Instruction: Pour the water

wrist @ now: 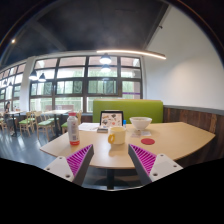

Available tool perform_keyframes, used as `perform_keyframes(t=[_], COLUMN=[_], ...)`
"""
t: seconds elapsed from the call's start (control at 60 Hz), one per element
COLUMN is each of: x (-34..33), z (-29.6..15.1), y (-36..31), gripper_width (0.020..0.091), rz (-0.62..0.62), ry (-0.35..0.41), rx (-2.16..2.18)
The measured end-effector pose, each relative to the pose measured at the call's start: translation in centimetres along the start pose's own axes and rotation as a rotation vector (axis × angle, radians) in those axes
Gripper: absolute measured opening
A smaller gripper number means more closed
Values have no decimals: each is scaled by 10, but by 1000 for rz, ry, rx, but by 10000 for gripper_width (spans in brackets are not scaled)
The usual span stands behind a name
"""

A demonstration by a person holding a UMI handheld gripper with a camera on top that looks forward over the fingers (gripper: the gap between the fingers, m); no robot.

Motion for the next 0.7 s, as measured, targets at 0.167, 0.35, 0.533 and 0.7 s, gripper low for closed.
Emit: perform_keyframes(t=[0.167,0.35,0.533,0.7], x=[10,45,126,206], z=[7,14,6,-6], y=[-36,-116,-183,-214], gripper_width=[816,819,804,806], rz=[-69,-205,-198,-126], ry=[-8,-14,-31,-75], rx=[-11,-21,-22,-14])
Point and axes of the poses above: the point between the fingertips, and its own axes, seen from behind it with the camera up: y to the right, z down, x forward, the way the camera looks, the point moved 3 cm from there along -x, backward, against the way the camera looks
